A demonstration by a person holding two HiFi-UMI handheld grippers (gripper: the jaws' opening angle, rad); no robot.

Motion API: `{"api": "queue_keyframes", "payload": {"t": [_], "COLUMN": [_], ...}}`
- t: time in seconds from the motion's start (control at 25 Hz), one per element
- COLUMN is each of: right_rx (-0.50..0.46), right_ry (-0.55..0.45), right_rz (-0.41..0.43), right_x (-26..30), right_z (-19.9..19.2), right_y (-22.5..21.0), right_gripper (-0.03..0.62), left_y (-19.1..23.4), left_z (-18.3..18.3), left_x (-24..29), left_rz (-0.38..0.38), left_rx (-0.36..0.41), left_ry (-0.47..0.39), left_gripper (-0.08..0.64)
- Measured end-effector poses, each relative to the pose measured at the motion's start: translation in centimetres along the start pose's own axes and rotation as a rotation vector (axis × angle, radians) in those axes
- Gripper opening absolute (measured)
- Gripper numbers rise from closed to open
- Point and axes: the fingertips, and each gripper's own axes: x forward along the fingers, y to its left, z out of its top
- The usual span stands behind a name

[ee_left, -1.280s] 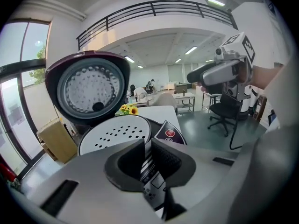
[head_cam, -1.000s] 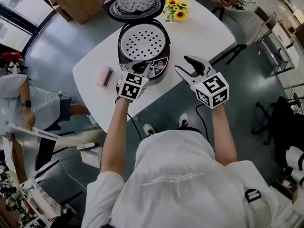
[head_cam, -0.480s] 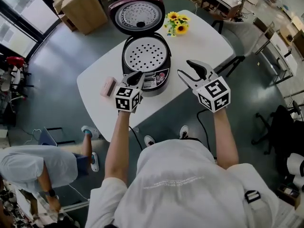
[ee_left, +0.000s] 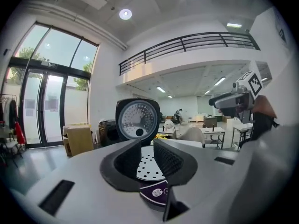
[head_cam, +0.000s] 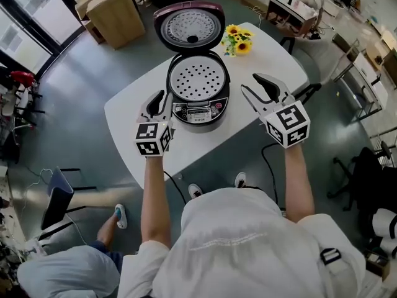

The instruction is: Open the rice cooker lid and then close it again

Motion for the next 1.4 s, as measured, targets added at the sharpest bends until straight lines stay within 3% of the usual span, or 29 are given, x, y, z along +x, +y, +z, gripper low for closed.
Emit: {"api": "queue_keyframes", "payload": {"t": [0.12,0.72,1.4], "right_rx": [-0.006,0.029,0.05], "right_ry": [-0.032,-0.051,0.042], "right_rz": [0.001,-0.022,-0.139], "right_x": [0.1,0.4,1.0], "right_z": [1.3,2.4,1.0], "right_y": [0.4,2.5,5.6], "right_gripper": [0.195,0.195,0.195], "left_y": [0.5,1.5,5.5], "left_z": [1.2,2.1,0.1], "left_x": [-1.5,-5.8,-7.5], "left_rz": [0.01,0.013,-0.131], "left_rx": [0.037,0.048,0.069], "left_ry": [0.006,-0.042,0.004], "left_gripper": [0.127,0.133,0.144]}}
